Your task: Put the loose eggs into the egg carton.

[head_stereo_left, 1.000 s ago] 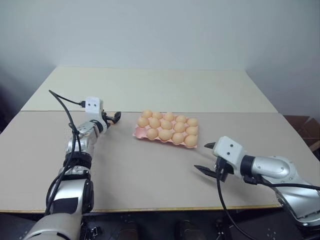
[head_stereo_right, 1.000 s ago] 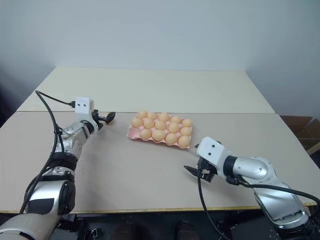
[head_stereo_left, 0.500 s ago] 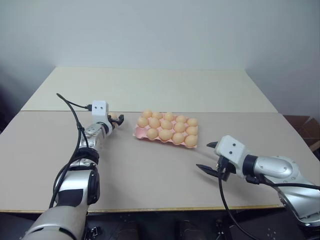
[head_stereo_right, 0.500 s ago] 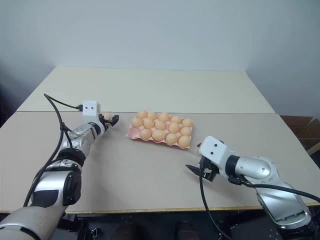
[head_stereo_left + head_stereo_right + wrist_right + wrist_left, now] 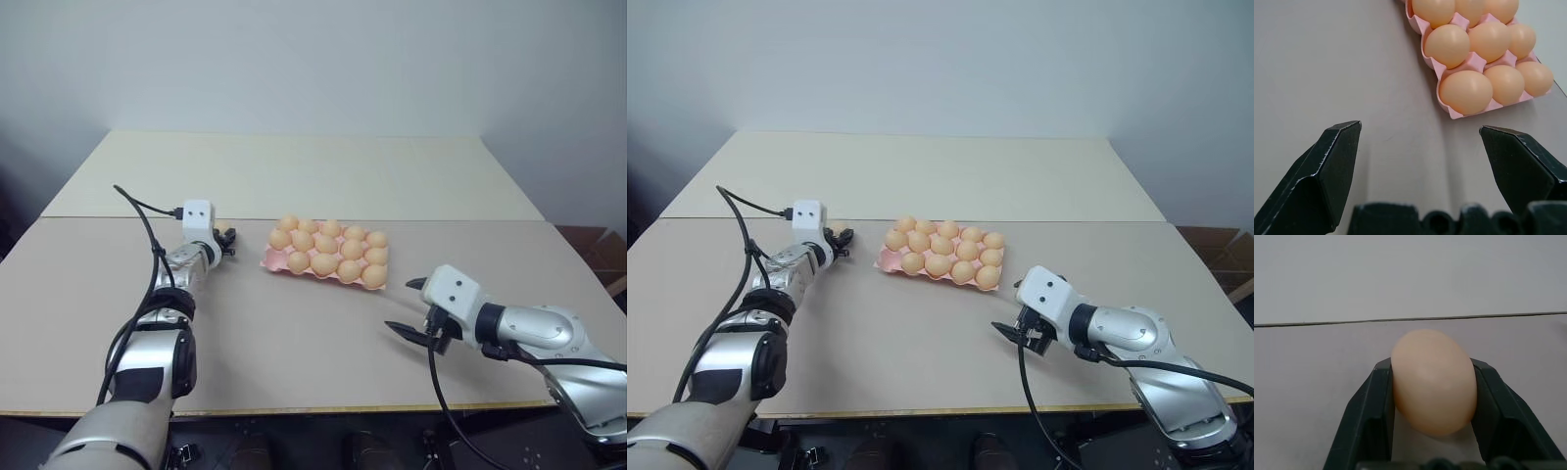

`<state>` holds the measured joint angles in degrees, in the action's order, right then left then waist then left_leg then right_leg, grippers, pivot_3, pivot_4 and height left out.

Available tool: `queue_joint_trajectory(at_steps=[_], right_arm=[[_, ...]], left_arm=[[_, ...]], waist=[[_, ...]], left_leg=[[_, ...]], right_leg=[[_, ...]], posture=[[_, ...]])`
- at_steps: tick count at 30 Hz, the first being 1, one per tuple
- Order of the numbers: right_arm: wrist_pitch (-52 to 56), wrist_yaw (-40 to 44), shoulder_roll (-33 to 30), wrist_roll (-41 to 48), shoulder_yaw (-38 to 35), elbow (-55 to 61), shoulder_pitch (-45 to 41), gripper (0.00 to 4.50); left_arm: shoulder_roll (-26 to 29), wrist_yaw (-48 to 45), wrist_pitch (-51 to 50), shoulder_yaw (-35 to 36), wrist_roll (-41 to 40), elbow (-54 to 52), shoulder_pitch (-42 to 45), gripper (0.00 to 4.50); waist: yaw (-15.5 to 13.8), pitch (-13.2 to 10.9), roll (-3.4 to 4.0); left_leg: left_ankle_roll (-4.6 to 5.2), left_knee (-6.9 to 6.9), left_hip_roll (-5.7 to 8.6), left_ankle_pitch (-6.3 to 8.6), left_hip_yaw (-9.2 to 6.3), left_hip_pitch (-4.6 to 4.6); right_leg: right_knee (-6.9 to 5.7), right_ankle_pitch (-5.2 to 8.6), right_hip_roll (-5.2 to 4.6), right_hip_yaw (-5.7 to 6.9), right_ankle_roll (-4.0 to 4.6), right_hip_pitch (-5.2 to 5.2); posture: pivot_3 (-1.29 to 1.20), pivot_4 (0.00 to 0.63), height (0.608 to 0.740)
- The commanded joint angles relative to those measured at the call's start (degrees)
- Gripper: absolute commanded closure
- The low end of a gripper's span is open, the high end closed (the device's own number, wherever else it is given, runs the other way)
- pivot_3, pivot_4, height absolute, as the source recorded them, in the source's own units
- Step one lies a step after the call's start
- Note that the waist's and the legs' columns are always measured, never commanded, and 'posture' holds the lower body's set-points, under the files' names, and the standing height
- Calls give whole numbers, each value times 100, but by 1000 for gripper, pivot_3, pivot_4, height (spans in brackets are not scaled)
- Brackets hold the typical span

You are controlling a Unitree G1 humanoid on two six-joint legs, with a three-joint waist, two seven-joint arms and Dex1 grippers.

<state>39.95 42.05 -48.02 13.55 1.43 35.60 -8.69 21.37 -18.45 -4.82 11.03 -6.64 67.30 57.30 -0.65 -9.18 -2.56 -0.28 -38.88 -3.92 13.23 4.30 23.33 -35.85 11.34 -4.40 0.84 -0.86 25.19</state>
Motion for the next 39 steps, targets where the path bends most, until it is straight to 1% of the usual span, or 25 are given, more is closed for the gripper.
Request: queue_joint_trajectory(at_steps=[1, 2, 3, 4, 5, 6, 10, 13, 14, 18, 22, 24, 25, 26, 27, 31, 34, 36, 39], right_arm=[[-7, -62, -39, -12, -141, 181, -20, 0], [-4, -67, -41, -12, -143, 191, -11, 0], [5, -72, -46, -6, -158, 213, 12, 0], [14, -79, -48, -3, -159, 226, 19, 0], [11, -83, -53, -4, -164, 238, 39, 0], [10, -90, -54, -6, -160, 243, 47, 0], [-2, -157, -13, -27, -119, 259, 71, 0], [-28, -225, 25, -51, -103, 296, 175, 0], [-41, -249, 28, -66, -107, 316, 232, 0], [-18, -329, 70, -83, -120, 385, 317, 0], [-14, -387, 84, -99, -120, 410, 350, 0], [-13, -393, 76, -102, -122, 427, 371, 0], [-13, -390, 71, -103, -122, 437, 379, 0], [-12, -389, 69, -104, -122, 442, 382, 0], [-21, -385, 65, -111, -123, 434, 387, 0], [-40, -376, 54, -125, -122, 405, 376, 0], [-34, -376, 51, -132, -111, 408, 366, 0], [-22, -373, 38, -127, -131, 433, 383, 0], [5, -355, -6, -109, -205, 488, 440, 0]], left_arm=[[31, -557, 35, -114, -37, -591, 8, 2671], [38, -737, 4, -136, -66, -754, -37, 2671], [76, -1376, -106, -249, -209, -1281, -235, 2671], [106, -1823, -196, -327, -306, -1663, -383, 2671], [172, -2422, -119, -479, -397, -2179, -635, 2671], [224, -2813, -75, -579, -456, -2546, -818, 2671], [434, -3734, -459, -907, -557, -3324, -1204, 2671], [548, -4126, -596, -1084, -552, -3520, -1310, 2671], [535, -4157, -657, -1069, -599, -3574, -1308, 2671], [524, -4297, -848, -1075, -653, -3633, -1255, 2671], [494, -4318, -831, -1108, -594, -3583, -1242, 2671], [496, -4335, -774, -1114, -563, -3504, -1207, 2028], [476, -4311, -683, -1079, -573, -3481, -1209, 1828], [461, -4269, -669, -1044, -587, -3469, -1197, 1420], [452, -4255, -635, -1025, -596, -3463, -1190, 1189], [431, -4007, -579, -996, -523, -3480, -1178, 31], [497, -3986, -635, -965, -585, -3694, -1270, 31], [624, -4072, -781, -845, -776, -4130, -1471, 31], [1084, -4414, -1128, -602, -1153, -5016, -2041, 31]], waist=[[0, 0, 0], [2, 0, 0], [2, 0, 0], [5, 0, 0], [10, 0, 1], [25, 0, 1], [23, 0, 1], [22, 0, 1], [18, 0, 1], [4, 0, 1], [1, 0, 1], [1, 0, 1], [1, 0, 1], [1, 0, 1], [1, 0, 1], [1, 0, 1], [7, 0, 1], [19, 0, 1], [91, 0, 1]], left_leg=[[0, 0, 0, 0, 0, 0], [0, 0, 0, 0, 0, 1], [0, 0, 0, 0, 0, 1], [0, 2, 0, 0, 0, 3], [0, 1, 0, 0, 1, 2], [0, 3, -1, 0, 2, 2], [0, 2, -1, 0, 3, 1], [0, -3, -2, 0, 3, -3], [1, -4, -2, -1, 1, -4], [2, -11, -1, -1, 0, -3], [2, -9, -1, -1, 0, -2], [2, -9, -1, -1, -2, -1], [2, -9, -1, -1, -2, 0], [2, -9, -1, -1, -2, 0], [2, -9, -1, -1, -2, 0], [2, -10, -1, -1, -2, -2], [2, -9, -1, -1, -2, -2], [2, -9, -2, -1, -2, 0], [2, -3, -3, -1, -2, -1]], right_leg=[[0, 0, 0, 0, 0, 0], [1, 0, 0, 0, 1, 0], [0, -1, 0, 0, 2, 0], [2, -2, 0, 0, 3, 2], [0, -4, 0, -1, 9, 2], [1, -5, 0, -2, 10, 3], [-2, -4, 1, -4, 11, 4], [-6, 3, 1, -5, -1, 2], [-9, 16, 1, -5, -22, 1], [-13, 17, 0, -7, -27, 1], [-11, 18, 1, -7, -28, 1], [-9, 19, 1, -6, -28, 1], [-9, 19, 1, -6, -28, 1], [-9, 18, 1, -6, -28, 1], [-9, 18, 1, -6, -28, 1], [-10, 18, 1, -6, -28, 1], [-10, 19, 1, -6, -28, 1], [-10, 18, 2, -6, -28, 2], [-8, 19, 2, -10, -28, 5]], posture=[[0, 150, 740], [0, 150, 740], [0, 150, 740], [0, 150, 740], [0, 150, 740], [0, 150, 740], [0, 150, 740], [0, 150, 740], [0, 150, 740], [0, 150, 740], [0, 150, 740], [0, 150, 740], [0, 150, 740], [0, 150, 740], [0, 150, 740], [0, 150, 740], [0, 150, 740], [0, 150, 740], [0, 150, 740]])
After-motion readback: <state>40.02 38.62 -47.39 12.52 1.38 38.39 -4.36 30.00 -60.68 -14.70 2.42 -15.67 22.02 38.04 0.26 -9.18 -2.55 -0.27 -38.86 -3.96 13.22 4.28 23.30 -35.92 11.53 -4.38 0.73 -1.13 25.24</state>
